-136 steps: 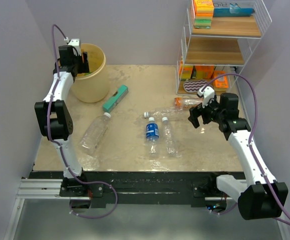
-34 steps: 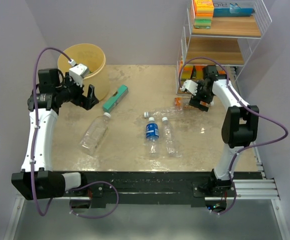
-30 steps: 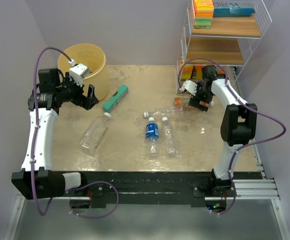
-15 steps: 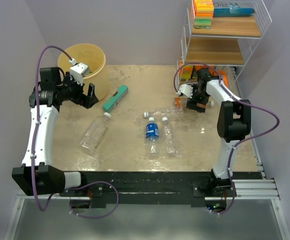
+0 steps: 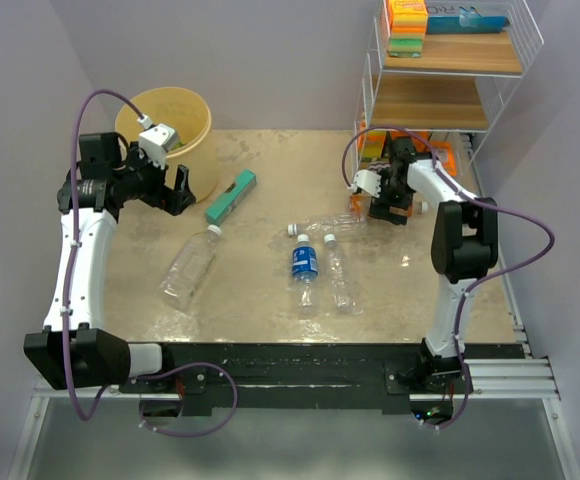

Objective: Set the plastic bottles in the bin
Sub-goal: Pick up the plastic bottle at the center of the board.

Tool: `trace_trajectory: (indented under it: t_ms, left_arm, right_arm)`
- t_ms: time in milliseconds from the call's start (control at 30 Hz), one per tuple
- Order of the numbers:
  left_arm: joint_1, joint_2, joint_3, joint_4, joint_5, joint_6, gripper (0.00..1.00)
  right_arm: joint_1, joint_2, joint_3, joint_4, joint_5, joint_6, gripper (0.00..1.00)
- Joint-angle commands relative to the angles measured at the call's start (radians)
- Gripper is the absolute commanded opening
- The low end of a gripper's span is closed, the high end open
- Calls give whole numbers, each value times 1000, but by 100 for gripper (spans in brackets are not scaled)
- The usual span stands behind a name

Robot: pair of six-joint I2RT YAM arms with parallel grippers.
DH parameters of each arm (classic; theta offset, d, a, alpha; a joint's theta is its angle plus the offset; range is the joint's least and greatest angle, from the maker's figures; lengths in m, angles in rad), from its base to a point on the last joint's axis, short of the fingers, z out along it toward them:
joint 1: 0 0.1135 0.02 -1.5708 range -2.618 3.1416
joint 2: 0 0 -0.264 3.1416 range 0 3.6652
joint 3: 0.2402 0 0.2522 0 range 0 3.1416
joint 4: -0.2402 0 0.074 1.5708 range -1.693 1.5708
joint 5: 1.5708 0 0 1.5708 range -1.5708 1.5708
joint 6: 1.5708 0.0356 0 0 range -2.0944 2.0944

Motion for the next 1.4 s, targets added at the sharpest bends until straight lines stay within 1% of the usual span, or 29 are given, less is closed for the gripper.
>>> trace_trajectory:
  t_ms: [0,267,433,667,900,1100,1133,1233,1367]
  left_arm:
    - [7,5,36,4,3,2,99]
    - [5,7,28,12,0,0,100]
    - [5,5,20,12,-5,2,100]
    - [7,-4,4,16,-3,8,99]
    - [5,-16,-16,26,0,13,100]
    - [5,-33,-23,26,1,20,99]
    - [7,-38,-23,27,1,22,99]
    - [5,-49,-29,24,1,25,99]
    - [7,-65,-38,26,0,33,99]
  right_arm:
    - [9,25,31,10,16,-18,96]
    - [17,46,28,17,14,-14,95]
    - [23,49,-1,33,16,-6,94]
    - [24,40,-53,49,14,11,91]
    - [24,20,-96,46,16,23,85]
    - [26,-15,-107,41,16,46,75]
    - [26,-29,-105,38,16,51,71]
    - [24,-59,-105,35,13,66,66]
    - [24,-99,-102,32,10,92,56]
